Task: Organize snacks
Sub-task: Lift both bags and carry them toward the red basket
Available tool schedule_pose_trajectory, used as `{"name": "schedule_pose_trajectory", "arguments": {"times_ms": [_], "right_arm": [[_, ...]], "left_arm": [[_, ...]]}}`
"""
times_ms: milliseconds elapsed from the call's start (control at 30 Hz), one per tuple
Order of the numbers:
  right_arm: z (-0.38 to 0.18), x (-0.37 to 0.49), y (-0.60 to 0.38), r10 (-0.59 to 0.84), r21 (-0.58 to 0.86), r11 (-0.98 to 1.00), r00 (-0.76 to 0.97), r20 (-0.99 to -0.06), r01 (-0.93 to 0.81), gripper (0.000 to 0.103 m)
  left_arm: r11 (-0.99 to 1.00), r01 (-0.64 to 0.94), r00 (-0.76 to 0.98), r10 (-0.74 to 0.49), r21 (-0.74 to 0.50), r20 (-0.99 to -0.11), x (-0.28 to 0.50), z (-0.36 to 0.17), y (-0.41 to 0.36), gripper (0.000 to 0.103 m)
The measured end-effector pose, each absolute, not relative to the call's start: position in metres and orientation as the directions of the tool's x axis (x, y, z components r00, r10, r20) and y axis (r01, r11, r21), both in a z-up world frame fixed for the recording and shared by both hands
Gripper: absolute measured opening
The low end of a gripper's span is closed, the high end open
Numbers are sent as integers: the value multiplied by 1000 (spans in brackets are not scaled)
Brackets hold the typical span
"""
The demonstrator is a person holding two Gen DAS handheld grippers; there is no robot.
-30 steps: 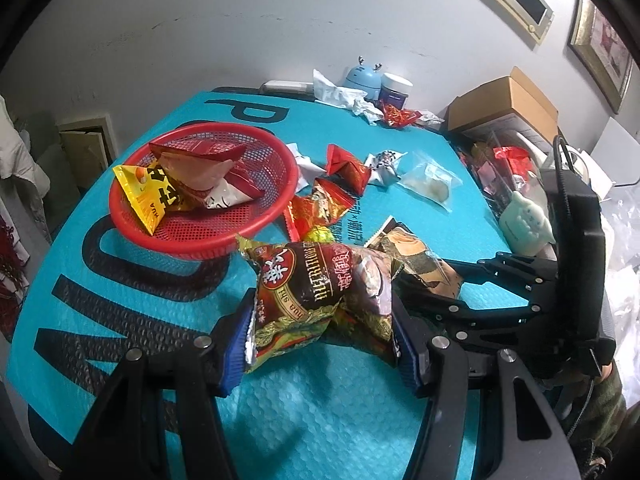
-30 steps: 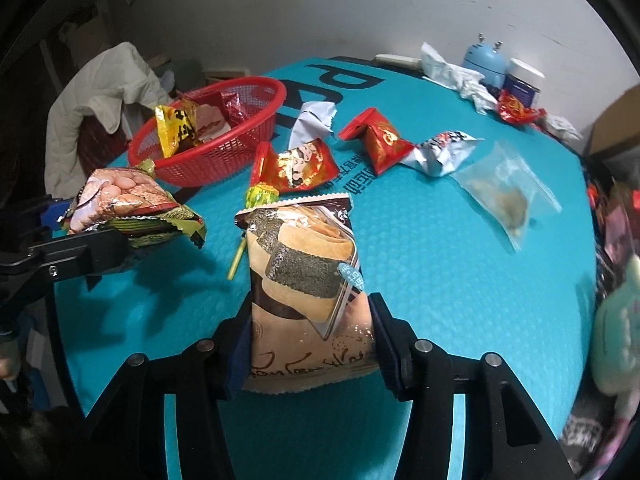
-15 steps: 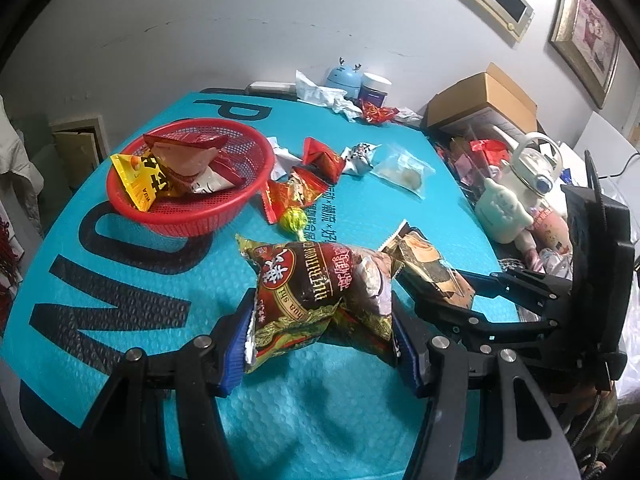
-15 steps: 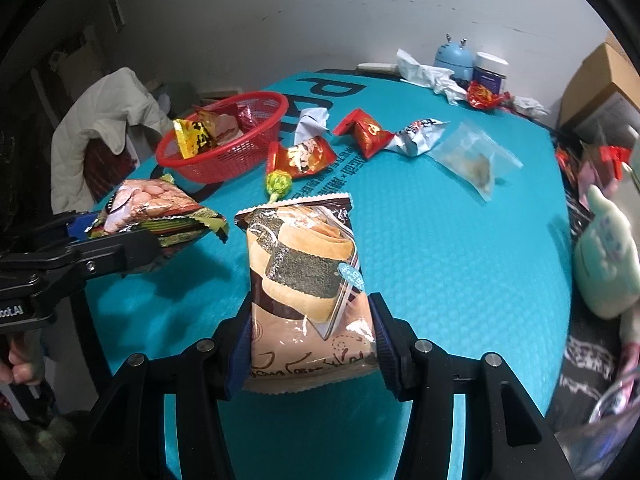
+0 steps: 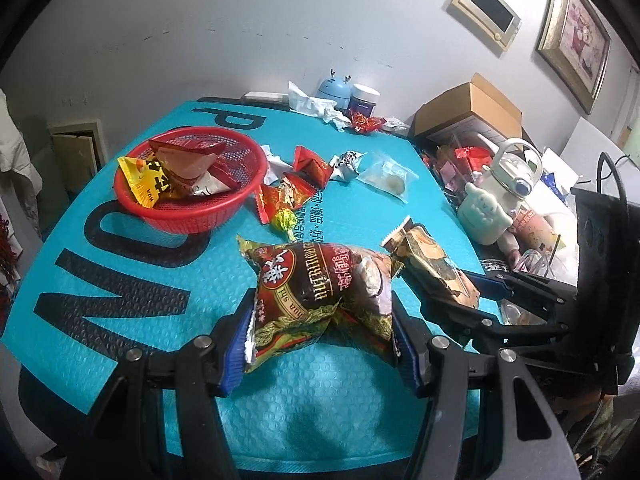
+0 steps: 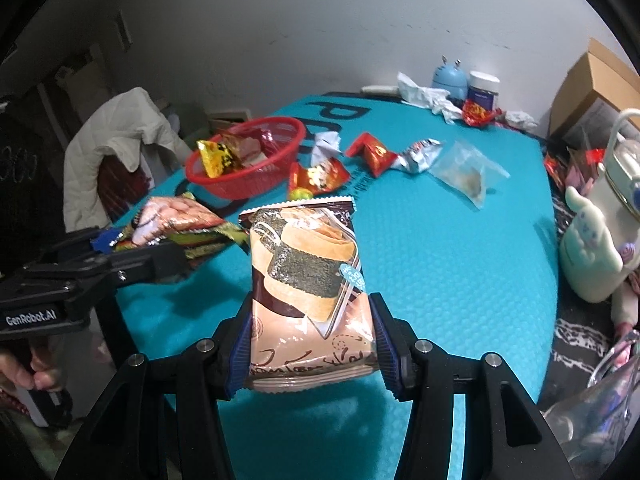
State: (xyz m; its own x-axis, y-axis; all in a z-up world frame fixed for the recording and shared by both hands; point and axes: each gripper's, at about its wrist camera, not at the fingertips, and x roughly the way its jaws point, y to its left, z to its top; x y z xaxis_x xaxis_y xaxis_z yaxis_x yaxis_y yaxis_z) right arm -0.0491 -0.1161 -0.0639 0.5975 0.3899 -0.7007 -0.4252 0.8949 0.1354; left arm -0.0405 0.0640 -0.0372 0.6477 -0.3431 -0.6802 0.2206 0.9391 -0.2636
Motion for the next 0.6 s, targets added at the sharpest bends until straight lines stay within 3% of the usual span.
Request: {"name": "schedule_pose_trajectory", "arguments": {"times_ms": [600], "right_arm": [[-20, -20, -64, 422, 56, 855, 628, -654, -516, 52]], "left_arm": [[950, 184, 736, -304, -253, -606, -22, -6, 113, 59]]}}
